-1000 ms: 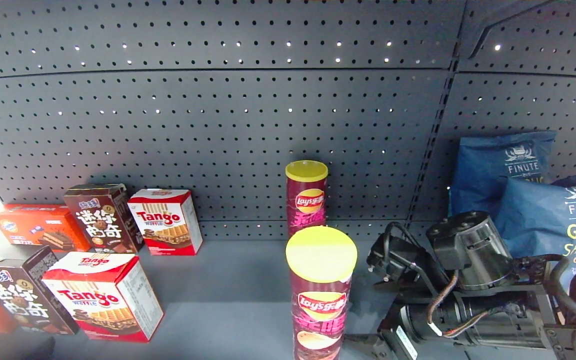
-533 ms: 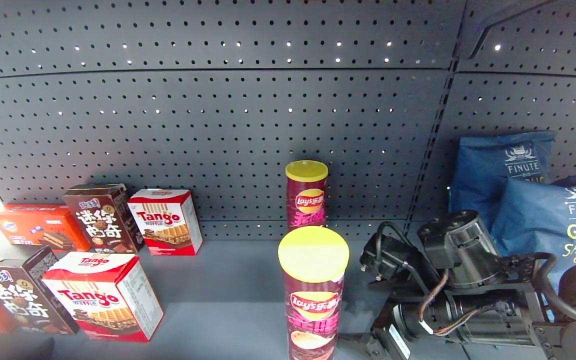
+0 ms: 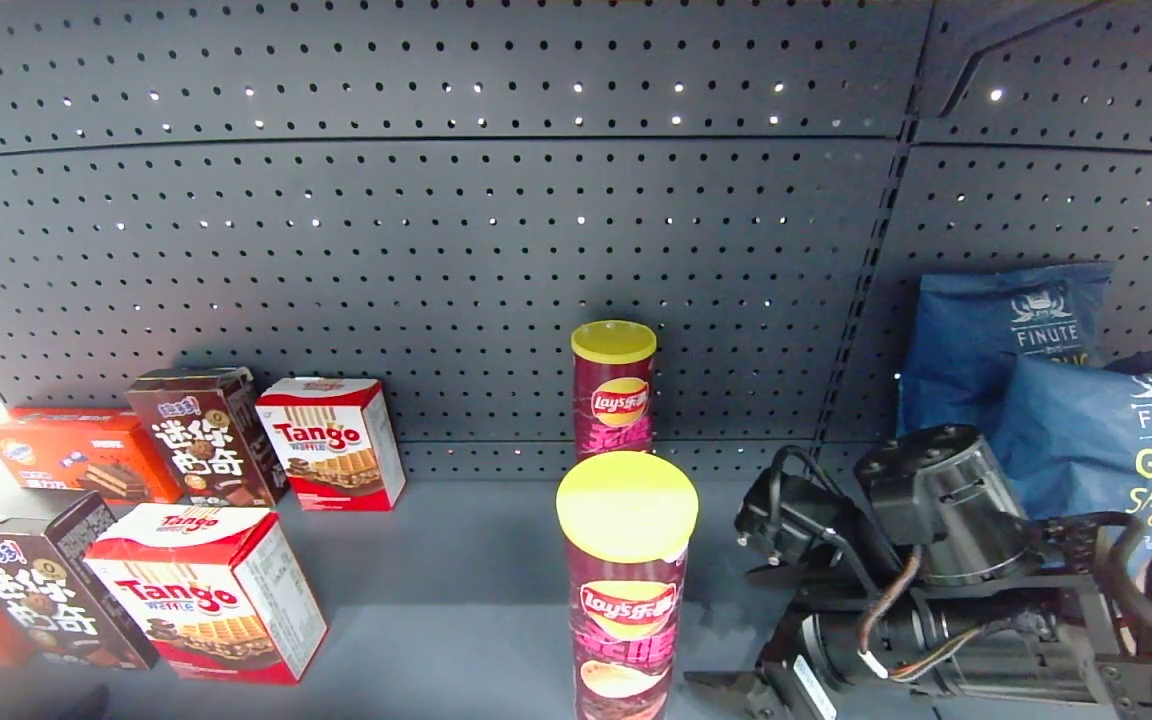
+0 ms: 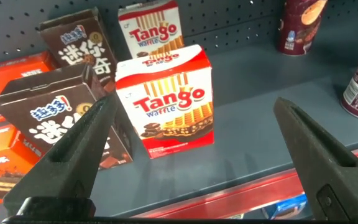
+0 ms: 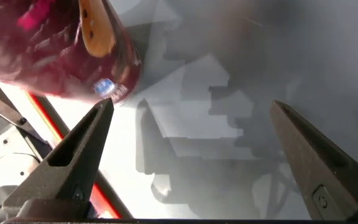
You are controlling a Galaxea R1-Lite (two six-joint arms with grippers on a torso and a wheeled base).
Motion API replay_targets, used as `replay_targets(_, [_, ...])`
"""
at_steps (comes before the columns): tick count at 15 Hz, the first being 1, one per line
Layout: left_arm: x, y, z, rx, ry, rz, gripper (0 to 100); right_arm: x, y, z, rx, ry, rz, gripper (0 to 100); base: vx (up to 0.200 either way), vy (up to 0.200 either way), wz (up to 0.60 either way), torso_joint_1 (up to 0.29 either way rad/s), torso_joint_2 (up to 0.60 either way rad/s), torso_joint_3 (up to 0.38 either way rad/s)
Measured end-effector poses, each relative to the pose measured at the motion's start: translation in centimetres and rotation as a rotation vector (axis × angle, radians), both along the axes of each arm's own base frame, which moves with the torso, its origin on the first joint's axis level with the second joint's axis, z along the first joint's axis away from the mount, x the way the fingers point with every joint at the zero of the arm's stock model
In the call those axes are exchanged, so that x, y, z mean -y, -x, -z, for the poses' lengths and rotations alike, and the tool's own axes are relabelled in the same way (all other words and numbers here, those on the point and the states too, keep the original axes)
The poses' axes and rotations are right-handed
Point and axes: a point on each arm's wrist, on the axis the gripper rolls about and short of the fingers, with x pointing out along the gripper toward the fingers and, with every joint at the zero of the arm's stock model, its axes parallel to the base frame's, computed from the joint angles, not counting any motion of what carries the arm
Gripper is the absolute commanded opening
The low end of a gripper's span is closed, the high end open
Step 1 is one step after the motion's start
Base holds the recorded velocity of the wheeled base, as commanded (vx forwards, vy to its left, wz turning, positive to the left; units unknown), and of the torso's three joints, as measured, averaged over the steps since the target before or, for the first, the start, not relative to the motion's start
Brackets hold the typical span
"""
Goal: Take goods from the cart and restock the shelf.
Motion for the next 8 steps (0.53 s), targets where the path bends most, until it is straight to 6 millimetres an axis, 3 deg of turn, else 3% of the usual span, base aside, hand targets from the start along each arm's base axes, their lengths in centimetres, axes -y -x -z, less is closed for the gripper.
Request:
replay_targets(4, [-0.1, 0.4, 0.0, 0.023, 0.002, 0.002, 100, 4.4, 2.1, -3.6, 0.114, -0.101, 0.145, 100, 0.000, 0.000, 0.00, 0.000, 0.00, 0.000])
replay_targets(6, [-0.2, 1.1, 0.2, 0.042, 0.001, 0.002, 100, 8.2, 3.8, -5.4, 0.215, -0.156, 0.285, 100, 0.000, 0.000, 0.00, 0.000, 0.00, 0.000])
replay_targets(8, [-0.4, 1.9, 0.8, 0.060, -0.007, 0.002, 100, 11.7, 6.3, -5.9, 0.309, -0.198, 0.464, 100, 0.000, 0.000, 0.00, 0.000, 0.00, 0.000])
